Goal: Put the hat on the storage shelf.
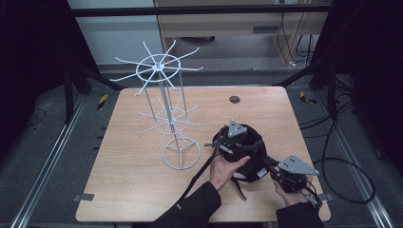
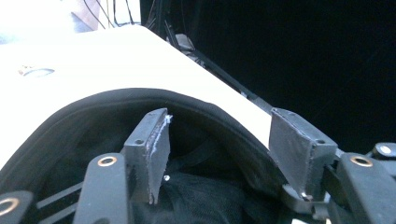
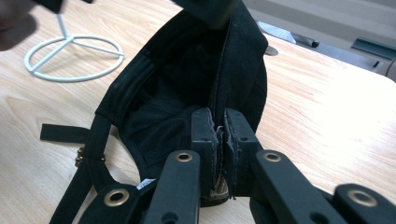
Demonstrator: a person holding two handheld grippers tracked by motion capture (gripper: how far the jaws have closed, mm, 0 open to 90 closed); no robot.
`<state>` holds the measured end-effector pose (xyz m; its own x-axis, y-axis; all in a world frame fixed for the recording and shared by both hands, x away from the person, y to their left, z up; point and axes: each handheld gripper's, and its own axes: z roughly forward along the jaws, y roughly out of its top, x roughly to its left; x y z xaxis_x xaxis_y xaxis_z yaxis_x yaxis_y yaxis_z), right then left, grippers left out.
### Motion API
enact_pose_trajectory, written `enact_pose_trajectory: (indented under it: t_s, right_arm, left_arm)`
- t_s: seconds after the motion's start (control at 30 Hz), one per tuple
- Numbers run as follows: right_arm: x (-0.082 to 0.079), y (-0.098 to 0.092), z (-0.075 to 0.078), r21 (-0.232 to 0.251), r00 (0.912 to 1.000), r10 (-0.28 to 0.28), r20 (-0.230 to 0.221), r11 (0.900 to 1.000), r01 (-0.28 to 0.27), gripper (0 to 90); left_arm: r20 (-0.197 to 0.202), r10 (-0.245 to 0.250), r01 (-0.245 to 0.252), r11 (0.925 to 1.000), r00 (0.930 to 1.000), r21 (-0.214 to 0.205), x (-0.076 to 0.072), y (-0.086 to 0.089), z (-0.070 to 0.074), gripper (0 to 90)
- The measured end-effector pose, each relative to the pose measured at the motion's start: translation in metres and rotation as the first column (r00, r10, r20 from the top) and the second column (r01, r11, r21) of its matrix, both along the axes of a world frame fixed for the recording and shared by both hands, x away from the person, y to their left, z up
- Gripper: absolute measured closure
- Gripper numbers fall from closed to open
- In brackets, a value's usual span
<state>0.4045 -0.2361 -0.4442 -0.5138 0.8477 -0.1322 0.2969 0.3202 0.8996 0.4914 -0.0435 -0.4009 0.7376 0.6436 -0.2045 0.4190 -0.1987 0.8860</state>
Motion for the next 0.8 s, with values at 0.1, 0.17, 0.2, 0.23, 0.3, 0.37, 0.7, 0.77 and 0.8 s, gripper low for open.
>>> enact_pose_trajectory:
  t_s: [0.1, 0.17, 0.2, 0.23, 0.3, 0.37, 0.7, 0.77, 0.8]
  right_arm:
    - [-0.0006, 0.0025, -0.0004, -0.002, 0.9998, 0.02, 0.003, 0.9998, -0.02, 83.8]
    - [-0.0002, 0.0041, -0.0019, -0.009, 0.9996, 0.028, -0.001, 0.9996, -0.028, 83.8]
    - [0.0001, 0.0044, -0.0027, -0.011, 0.9995, 0.033, -0.002, 0.9994, -0.033, 83.8]
    - [0.0005, 0.0044, -0.0033, -0.012, 0.9994, 0.035, -0.002, 0.9993, -0.035, 83.7]
    - [0.0009, 0.0036, -0.0034, -0.003, 0.9993, 0.037, -0.003, 0.9993, -0.037, 83.7]
    - [0.0005, 0.0031, -0.0031, 0.004, 0.9992, 0.041, -0.001, 0.9991, -0.041, 83.8]
    - [-0.0009, 0.0085, -0.0032, 0.019, 0.9947, 0.102, 0.016, 0.9946, -0.102, 83.6]
    - [-0.0008, 0.0092, -0.0034, 0.022, 0.9944, 0.105, 0.013, 0.9942, -0.105, 83.4]
    - [-0.0005, 0.0099, -0.0036, 0.025, 0.994, 0.109, 0.014, 0.9937, -0.109, 83.2]
  left_arm:
    - [-0.015, 0.011, -0.01, 0.9999, 0.9998, 0.008, 0.0036, -0.0038, -0.0018, 38.9]
    - [-0.023, 0.023, -0.022, 0.9995, 0.9995, 0.022, 0.0059, -0.0061, -0.0038, 43.2]
    - [-0.026, 0.025, -0.025, 0.9994, 0.9993, 0.025, 0.0071, -0.0068, -0.0047, 43.9]
    - [-0.03, 0.028, -0.027, 0.9993, 0.9992, 0.026, 0.0075, -0.0074, -0.0053, 44.6]
    - [-0.037, 0.027, -0.026, 0.999, 0.999, 0.036, 0.0073, -0.009, -0.0065, 45.4]
    - [-0.058, 0.023, -0.02, 0.9984, 0.9981, 0.053, 0.0064, -0.0106, -0.0085, 42.1]
    - [-0.116, 0.024, -0.021, 0.9994, 0.9929, 0.027, 0.0087, -0.0062, -0.0088, 52.1]
    - [-0.126, 0.014, -0.012, 0.9998, 0.9919, 0.017, 0.0068, -0.0062, -0.0086, 59.0]
    - [-0.121, 0.014, -0.013, 0.9999, 0.9925, 0.009, 0.0054, -0.007, -0.0086, 62.5]
